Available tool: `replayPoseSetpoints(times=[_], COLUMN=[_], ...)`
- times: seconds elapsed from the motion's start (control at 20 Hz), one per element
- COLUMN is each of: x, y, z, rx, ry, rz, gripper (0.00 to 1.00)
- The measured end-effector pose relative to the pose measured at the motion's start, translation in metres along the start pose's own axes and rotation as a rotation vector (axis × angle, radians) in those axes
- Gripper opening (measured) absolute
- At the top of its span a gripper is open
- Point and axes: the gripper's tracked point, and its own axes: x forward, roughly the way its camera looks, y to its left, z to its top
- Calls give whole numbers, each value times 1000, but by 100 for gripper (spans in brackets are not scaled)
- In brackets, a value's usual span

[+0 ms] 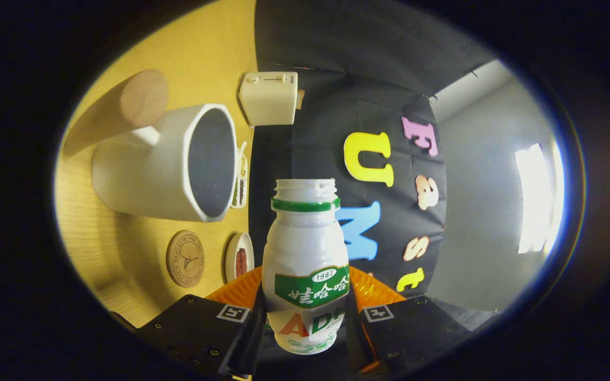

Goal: Take the bottle from table, then pour the juice into the cup, finally place the bottle on the coaster

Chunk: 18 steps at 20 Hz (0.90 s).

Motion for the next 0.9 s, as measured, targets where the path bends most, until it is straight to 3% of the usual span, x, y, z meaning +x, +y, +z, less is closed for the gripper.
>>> replayPoseSetpoints(times=[0.45,0.7,0.9], x=[19,30,41], y=[3,4,4], z=[-13,-20,-16], rx=[571,832,962], ry=[33,37,35], rz=[129,160,192], gripper=[63,64,64])
